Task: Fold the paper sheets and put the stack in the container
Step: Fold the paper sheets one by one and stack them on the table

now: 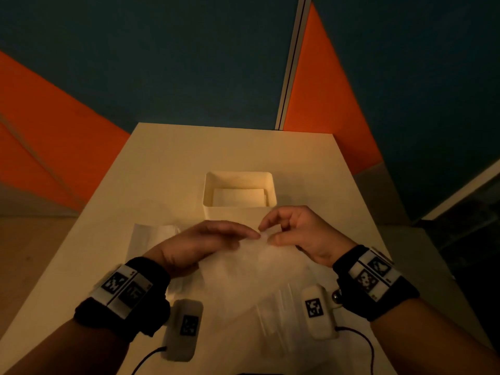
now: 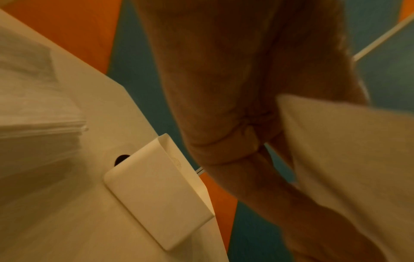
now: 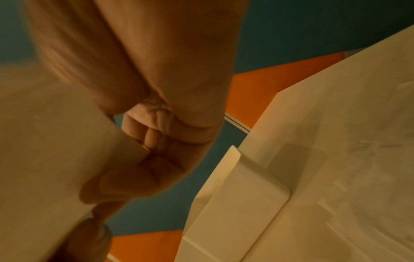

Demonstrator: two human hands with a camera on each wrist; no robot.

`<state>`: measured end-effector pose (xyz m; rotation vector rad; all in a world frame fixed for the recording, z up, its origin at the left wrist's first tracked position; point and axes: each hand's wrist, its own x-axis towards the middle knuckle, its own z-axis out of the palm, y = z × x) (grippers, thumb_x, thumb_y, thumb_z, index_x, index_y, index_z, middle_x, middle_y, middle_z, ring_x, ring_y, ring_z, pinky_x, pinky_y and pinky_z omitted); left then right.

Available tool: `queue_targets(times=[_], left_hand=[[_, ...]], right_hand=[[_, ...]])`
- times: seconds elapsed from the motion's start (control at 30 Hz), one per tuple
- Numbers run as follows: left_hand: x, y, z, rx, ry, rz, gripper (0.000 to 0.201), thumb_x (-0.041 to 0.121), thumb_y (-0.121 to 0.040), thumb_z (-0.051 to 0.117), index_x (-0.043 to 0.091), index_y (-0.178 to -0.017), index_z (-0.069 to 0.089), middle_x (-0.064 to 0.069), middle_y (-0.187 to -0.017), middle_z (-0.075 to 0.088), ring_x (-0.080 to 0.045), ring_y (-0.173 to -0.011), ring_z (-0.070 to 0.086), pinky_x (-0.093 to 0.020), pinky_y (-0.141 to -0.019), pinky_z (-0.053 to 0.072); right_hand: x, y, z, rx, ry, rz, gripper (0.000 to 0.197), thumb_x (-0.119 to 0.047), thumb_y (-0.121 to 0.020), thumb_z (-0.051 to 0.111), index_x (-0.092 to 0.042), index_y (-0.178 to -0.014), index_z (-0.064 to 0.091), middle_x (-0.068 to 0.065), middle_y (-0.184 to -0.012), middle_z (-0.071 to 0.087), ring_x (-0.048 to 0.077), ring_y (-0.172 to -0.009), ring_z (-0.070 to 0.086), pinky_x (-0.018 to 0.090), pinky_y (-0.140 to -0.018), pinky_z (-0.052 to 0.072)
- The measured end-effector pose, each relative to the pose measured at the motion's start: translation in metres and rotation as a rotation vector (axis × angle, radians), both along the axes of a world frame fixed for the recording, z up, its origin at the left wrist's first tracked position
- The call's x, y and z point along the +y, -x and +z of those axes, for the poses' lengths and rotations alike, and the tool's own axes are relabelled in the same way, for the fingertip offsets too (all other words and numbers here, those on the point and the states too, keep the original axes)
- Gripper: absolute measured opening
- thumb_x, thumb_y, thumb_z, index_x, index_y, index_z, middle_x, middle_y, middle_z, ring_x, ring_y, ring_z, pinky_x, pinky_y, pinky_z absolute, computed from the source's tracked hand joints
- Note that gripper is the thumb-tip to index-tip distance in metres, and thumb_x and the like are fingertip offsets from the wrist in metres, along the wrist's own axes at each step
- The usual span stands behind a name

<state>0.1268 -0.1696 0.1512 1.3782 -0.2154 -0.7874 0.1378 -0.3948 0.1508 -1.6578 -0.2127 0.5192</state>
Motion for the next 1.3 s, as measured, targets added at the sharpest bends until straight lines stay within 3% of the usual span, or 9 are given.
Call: queue_targets(times=[0.1, 0.17, 0.37, 0.5, 0.6, 0.8, 0.97, 1.13, 1.3], left_hand=[[-0.001, 0.002, -0.002, -0.078, -0.176, -0.042, 0.039, -0.011, -0.083, 0.057, 0.018, -0.103, 0.074, 0.002, -0.106, 0.072, -0.016, -0.094, 0.068, -0.024, -0.078, 0.055], [0.009, 0.004, 0.0, -0.097, -0.219, 0.061, 0.038, -0.012, -0.084, 0.055, 0.014, -0.106, 0.071, 0.004, -0.106, 0.072, -0.016, -0.093, 0.068, -0.023, -0.074, 0.056], [0.066, 0.012, -0.012, -0.11, -0.24, 0.665, 0.035, -0.006, -0.085, 0.056, 0.018, -0.11, 0.065, 0.006, -0.106, 0.062, -0.017, -0.083, 0.065, -0.023, -0.061, 0.058], [0.094, 0.021, -0.029, -0.075, -0.342, 0.79, 0.04, -0.004, -0.084, 0.059, 0.018, -0.117, 0.061, -0.003, -0.108, 0.057, -0.031, -0.089, 0.06, -0.033, -0.063, 0.058], [0.102, 0.026, -0.041, -0.089, -0.429, 0.835, 0.041, -0.006, -0.084, 0.061, 0.02, -0.115, 0.06, -0.005, -0.101, 0.057, -0.034, -0.084, 0.061, -0.03, -0.058, 0.059], [0.109, 0.028, -0.065, -0.173, -0.67, 0.823, 0.041, -0.005, -0.082, 0.063, 0.017, -0.117, 0.064, -0.014, -0.101, 0.06, -0.041, -0.087, 0.061, -0.051, -0.085, 0.052], [0.111, 0.028, -0.074, -0.396, -0.977, 0.666, 0.039, -0.003, -0.082, 0.064, 0.013, -0.117, 0.065, -0.018, -0.121, 0.06, -0.037, -0.099, 0.058, -0.044, -0.089, 0.046], [0.111, 0.027, -0.077, -0.516, -1.103, 0.579, 0.04, -0.006, -0.079, 0.065, 0.009, -0.115, 0.066, -0.018, -0.123, 0.06, -0.039, -0.106, 0.056, -0.043, -0.091, 0.041], [0.113, 0.026, -0.086, -0.552, -1.169, 0.508, 0.042, -0.009, -0.073, 0.067, 0.008, -0.112, 0.068, -0.02, -0.121, 0.06, -0.042, -0.103, 0.057, -0.045, -0.09, 0.044]], right_hand=[[0.007, 0.0, -0.002, -0.014, 0.037, 0.023, 0.026, 0.003, -0.076, 0.07, -0.022, -0.085, 0.071, 0.0, -0.075, 0.065, 0.021, -0.067, 0.054, 0.031, -0.064, 0.042], [0.004, -0.001, -0.005, 0.021, 0.032, -0.05, 0.022, 0.003, -0.08, 0.067, -0.017, -0.089, 0.069, 0.009, -0.078, 0.062, 0.019, -0.066, 0.057, 0.028, -0.06, 0.048], [-0.024, -0.002, -0.031, 0.096, 0.151, -0.32, 0.013, 0.004, -0.085, 0.06, -0.008, -0.084, 0.063, 0.011, -0.074, 0.065, 0.016, -0.058, 0.058, 0.026, -0.052, 0.047], [-0.039, 0.0, -0.049, 0.134, 0.242, -0.404, 0.013, 0.005, -0.084, 0.06, -0.007, -0.08, 0.062, 0.011, -0.072, 0.065, 0.017, -0.058, 0.057, 0.026, -0.05, 0.045], [-0.046, 0.001, -0.059, 0.162, 0.278, -0.437, 0.014, 0.006, -0.083, 0.059, -0.008, -0.079, 0.062, 0.009, -0.069, 0.065, 0.016, -0.056, 0.056, 0.024, -0.049, 0.044], [-0.058, 0.002, -0.07, 0.142, 0.391, -0.457, 0.016, 0.005, -0.083, 0.059, -0.01, -0.076, 0.062, 0.009, -0.07, 0.063, 0.018, -0.06, 0.056, 0.027, -0.053, 0.043], [-0.076, -0.003, -0.076, -0.01, 0.823, -0.225, 0.032, 0.007, -0.073, 0.061, -0.024, -0.076, 0.063, 0.002, -0.083, 0.063, 0.019, -0.083, 0.06, 0.03, -0.076, 0.05], [-0.079, -0.004, -0.075, -0.041, 1.227, 0.19, 0.049, -0.006, -0.074, 0.068, -0.032, -0.114, 0.056, -0.006, -0.12, 0.048, 0.018, -0.113, 0.048, 0.028, -0.091, 0.042], [-0.077, -0.01, -0.082, -0.093, 1.434, 0.296, 0.067, -0.013, -0.071, 0.076, -0.036, -0.125, 0.045, -0.007, -0.134, 0.038, 0.023, -0.122, 0.038, 0.038, -0.1, 0.035]])
